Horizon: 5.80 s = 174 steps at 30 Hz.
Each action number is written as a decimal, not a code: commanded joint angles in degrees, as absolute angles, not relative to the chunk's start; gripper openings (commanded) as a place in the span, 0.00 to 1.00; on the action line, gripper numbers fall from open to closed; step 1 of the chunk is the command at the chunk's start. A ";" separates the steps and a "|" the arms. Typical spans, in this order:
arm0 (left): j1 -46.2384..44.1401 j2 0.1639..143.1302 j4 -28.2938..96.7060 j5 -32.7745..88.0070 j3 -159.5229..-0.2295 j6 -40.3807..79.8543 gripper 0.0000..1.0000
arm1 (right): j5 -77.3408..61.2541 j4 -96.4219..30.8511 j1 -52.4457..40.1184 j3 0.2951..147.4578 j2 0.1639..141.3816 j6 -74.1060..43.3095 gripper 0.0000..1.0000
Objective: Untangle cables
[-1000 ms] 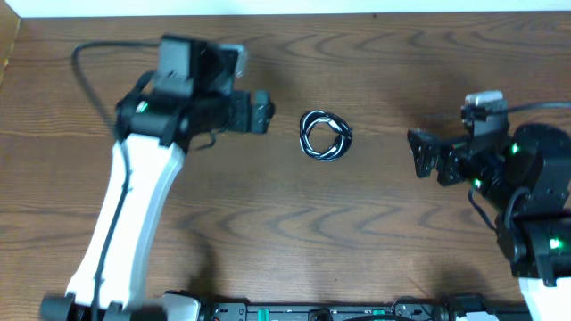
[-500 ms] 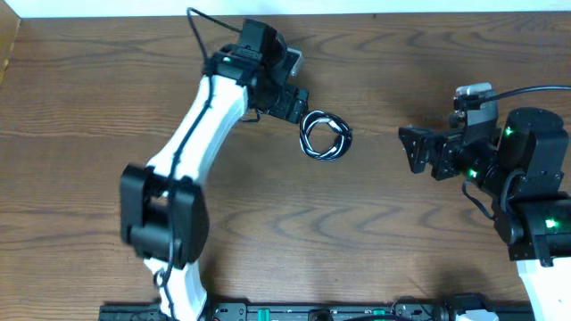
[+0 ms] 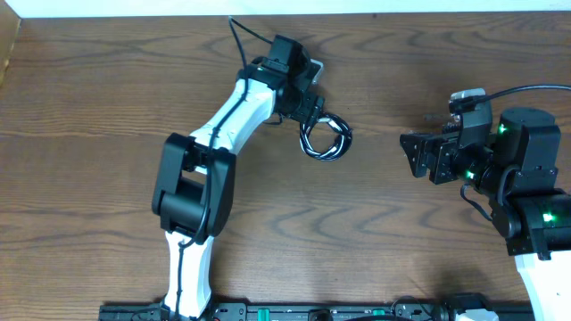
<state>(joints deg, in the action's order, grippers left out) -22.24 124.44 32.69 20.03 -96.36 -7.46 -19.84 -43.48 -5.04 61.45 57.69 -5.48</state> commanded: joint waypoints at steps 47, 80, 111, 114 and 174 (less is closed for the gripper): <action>-22.68 100.57 49.76 24.03 -94.52 4.67 0.08 | -24.84 -27.99 -10.33 62.43 72.18 -29.58 0.64; -22.70 100.86 52.88 29.04 -94.50 26.15 0.07 | -29.26 -19.94 -19.81 62.43 90.74 -35.00 0.19; -23.57 100.86 39.90 48.95 -94.50 37.76 0.07 | -36.38 -6.79 -23.57 62.43 96.01 -40.40 0.13; -24.36 100.86 39.62 50.09 -94.50 38.48 0.08 | -36.34 -3.51 -23.57 62.43 96.01 -42.98 0.13; -14.28 100.88 59.81 69.30 -94.24 -4.19 0.08 | -65.87 -2.57 -17.58 62.46 95.85 10.20 0.33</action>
<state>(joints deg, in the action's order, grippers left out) -13.61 101.16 59.79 66.89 -94.32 -4.93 -66.19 -2.50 -16.93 61.82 95.64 9.67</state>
